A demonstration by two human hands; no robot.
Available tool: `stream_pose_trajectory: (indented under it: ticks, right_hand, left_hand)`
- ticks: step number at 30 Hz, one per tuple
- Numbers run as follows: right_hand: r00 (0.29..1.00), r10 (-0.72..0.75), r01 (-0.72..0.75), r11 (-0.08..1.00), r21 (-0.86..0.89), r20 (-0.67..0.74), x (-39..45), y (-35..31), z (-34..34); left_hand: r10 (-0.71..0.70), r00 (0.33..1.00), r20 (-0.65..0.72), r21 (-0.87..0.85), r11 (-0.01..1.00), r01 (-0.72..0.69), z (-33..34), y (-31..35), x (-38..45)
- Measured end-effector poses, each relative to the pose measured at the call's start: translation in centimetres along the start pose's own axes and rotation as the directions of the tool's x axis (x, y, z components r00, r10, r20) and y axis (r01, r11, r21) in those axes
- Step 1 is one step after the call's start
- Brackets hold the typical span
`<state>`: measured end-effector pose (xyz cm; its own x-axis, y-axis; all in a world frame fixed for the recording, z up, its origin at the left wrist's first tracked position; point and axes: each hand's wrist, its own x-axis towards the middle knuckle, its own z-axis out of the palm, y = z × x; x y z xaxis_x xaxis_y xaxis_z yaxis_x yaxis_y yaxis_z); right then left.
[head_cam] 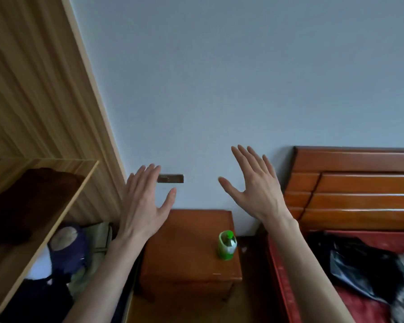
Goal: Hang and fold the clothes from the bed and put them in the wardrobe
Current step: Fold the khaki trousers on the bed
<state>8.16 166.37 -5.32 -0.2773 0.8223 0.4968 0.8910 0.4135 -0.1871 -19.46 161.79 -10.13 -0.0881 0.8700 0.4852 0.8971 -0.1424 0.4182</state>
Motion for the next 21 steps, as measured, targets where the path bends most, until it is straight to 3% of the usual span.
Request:
stream_pose_trajectory:
  ticks: [7,14,21]
  right_hand:
    - [0.977,0.21,-0.213,0.974,-0.072,-0.041,-10.6,8.1,-7.6]
    - [0.912,0.403,-0.409,0.904,-0.122,-0.075,-23.5,13.6,-13.9]
    - [0.828,0.546,-0.56,0.812,-0.163,-0.126,-36.4,17.1,-19.4]
  left_hand:
    - [0.193,0.973,0.125,-0.023,0.981,-0.191,4.5,11.9,-2.4]
    - [0.39,0.884,0.259,-0.12,0.921,-0.371,8.6,22.6,-8.1]
    - [0.545,0.791,0.278,-0.206,0.838,-0.505,10.2,32.4,-15.2]
